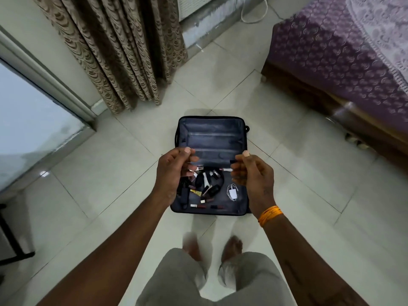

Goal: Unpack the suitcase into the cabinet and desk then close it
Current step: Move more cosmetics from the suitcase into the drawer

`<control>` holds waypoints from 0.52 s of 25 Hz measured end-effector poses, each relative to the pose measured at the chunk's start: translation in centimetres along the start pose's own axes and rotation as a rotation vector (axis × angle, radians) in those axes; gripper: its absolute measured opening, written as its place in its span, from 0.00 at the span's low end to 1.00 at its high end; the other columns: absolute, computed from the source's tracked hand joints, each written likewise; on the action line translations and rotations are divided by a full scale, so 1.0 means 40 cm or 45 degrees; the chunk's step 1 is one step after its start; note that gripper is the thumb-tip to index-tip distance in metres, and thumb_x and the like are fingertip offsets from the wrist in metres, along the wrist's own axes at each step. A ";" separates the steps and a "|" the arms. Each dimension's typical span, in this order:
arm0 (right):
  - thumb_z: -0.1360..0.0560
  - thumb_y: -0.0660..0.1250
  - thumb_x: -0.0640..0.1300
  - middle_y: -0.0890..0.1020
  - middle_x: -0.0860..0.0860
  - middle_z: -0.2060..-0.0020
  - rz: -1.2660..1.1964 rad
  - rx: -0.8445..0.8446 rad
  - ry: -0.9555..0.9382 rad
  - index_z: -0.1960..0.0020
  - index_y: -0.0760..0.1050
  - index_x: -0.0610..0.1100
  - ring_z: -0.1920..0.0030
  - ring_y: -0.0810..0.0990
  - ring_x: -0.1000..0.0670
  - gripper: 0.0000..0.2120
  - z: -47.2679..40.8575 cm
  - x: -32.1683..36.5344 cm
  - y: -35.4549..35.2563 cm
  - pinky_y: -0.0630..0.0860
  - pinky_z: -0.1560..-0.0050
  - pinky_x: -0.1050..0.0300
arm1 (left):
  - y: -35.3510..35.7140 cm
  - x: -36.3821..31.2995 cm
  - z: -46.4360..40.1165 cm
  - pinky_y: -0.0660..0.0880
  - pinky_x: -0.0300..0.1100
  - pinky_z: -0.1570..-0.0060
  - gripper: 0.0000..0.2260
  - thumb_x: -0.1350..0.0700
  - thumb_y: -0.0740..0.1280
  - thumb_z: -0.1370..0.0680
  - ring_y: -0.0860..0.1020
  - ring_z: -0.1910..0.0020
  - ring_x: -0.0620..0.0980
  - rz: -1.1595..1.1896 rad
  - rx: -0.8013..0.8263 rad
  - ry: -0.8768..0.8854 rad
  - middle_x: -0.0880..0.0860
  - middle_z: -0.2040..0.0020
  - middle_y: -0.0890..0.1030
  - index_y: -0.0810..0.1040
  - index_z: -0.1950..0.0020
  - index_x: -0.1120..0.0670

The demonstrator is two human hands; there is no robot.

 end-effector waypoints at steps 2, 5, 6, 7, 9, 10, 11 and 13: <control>0.16 0.66 0.51 0.85 0.41 0.59 0.005 0.007 0.030 0.46 0.82 0.34 0.61 0.83 0.47 0.18 -0.093 -0.105 0.012 0.82 0.60 0.55 | -0.005 0.100 -0.090 0.81 0.46 0.57 0.11 0.53 0.66 0.15 0.81 0.60 0.52 -0.016 -0.031 -0.003 0.58 0.52 0.87 0.84 0.44 0.59; 0.16 0.66 0.50 0.85 0.42 0.60 0.009 0.027 0.068 0.46 0.82 0.34 0.61 0.83 0.47 0.18 -0.252 -0.300 0.031 0.82 0.61 0.57 | -0.021 0.294 -0.240 0.81 0.46 0.57 0.10 0.54 0.66 0.16 0.82 0.60 0.52 -0.050 -0.104 0.007 0.57 0.52 0.87 0.84 0.45 0.58; 0.16 0.66 0.50 0.85 0.42 0.61 0.016 0.023 0.082 0.46 0.82 0.34 0.61 0.82 0.47 0.17 -0.300 -0.366 0.034 0.81 0.61 0.57 | -0.027 0.363 -0.283 0.82 0.44 0.58 0.10 0.54 0.66 0.16 0.82 0.60 0.52 -0.040 -0.130 -0.008 0.59 0.52 0.87 0.84 0.45 0.58; 0.17 0.66 0.49 0.84 0.43 0.62 0.024 0.014 0.093 0.47 0.82 0.34 0.61 0.82 0.47 0.17 -0.341 -0.430 0.037 0.81 0.61 0.57 | -0.032 0.429 -0.321 0.82 0.44 0.59 0.10 0.54 0.66 0.16 0.82 0.60 0.52 -0.028 -0.149 -0.029 0.61 0.51 0.86 0.84 0.45 0.59; 0.17 0.68 0.49 0.84 0.45 0.62 0.044 -0.006 0.106 0.48 0.82 0.34 0.61 0.82 0.48 0.16 -0.439 -0.592 0.046 0.81 0.60 0.57 | -0.037 0.590 -0.412 0.81 0.43 0.60 0.11 0.55 0.66 0.16 0.81 0.60 0.52 -0.006 -0.175 -0.065 0.62 0.51 0.86 0.84 0.44 0.60; 0.17 0.68 0.48 0.84 0.46 0.62 0.064 -0.006 0.108 0.50 0.81 0.34 0.61 0.82 0.48 0.15 -0.488 -0.675 0.053 0.81 0.60 0.56 | -0.037 0.673 -0.457 0.81 0.43 0.60 0.11 0.55 0.67 0.16 0.81 0.61 0.52 0.002 -0.188 -0.082 0.61 0.52 0.86 0.84 0.44 0.60; 0.18 0.69 0.47 0.84 0.46 0.62 0.096 0.001 0.117 0.51 0.81 0.35 0.61 0.82 0.48 0.14 -0.537 -0.763 0.061 0.81 0.59 0.55 | -0.038 0.758 -0.498 0.80 0.44 0.60 0.09 0.55 0.67 0.17 0.81 0.61 0.52 0.005 -0.218 -0.105 0.60 0.52 0.87 0.84 0.45 0.60; 0.19 0.70 0.45 0.84 0.47 0.64 0.206 0.035 0.116 0.56 0.81 0.39 0.62 0.81 0.49 0.11 -0.623 -0.934 0.069 0.80 0.57 0.51 | -0.047 0.928 -0.568 0.78 0.44 0.61 0.06 0.59 0.68 0.19 0.81 0.62 0.50 0.005 -0.326 -0.161 0.57 0.55 0.87 0.85 0.50 0.57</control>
Point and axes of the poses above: each hand's wrist, its own z-axis away from the middle knuckle, its own y-axis out of the palm, x = y × z, the point moved 6 cm from there along -z, towards the middle knuckle
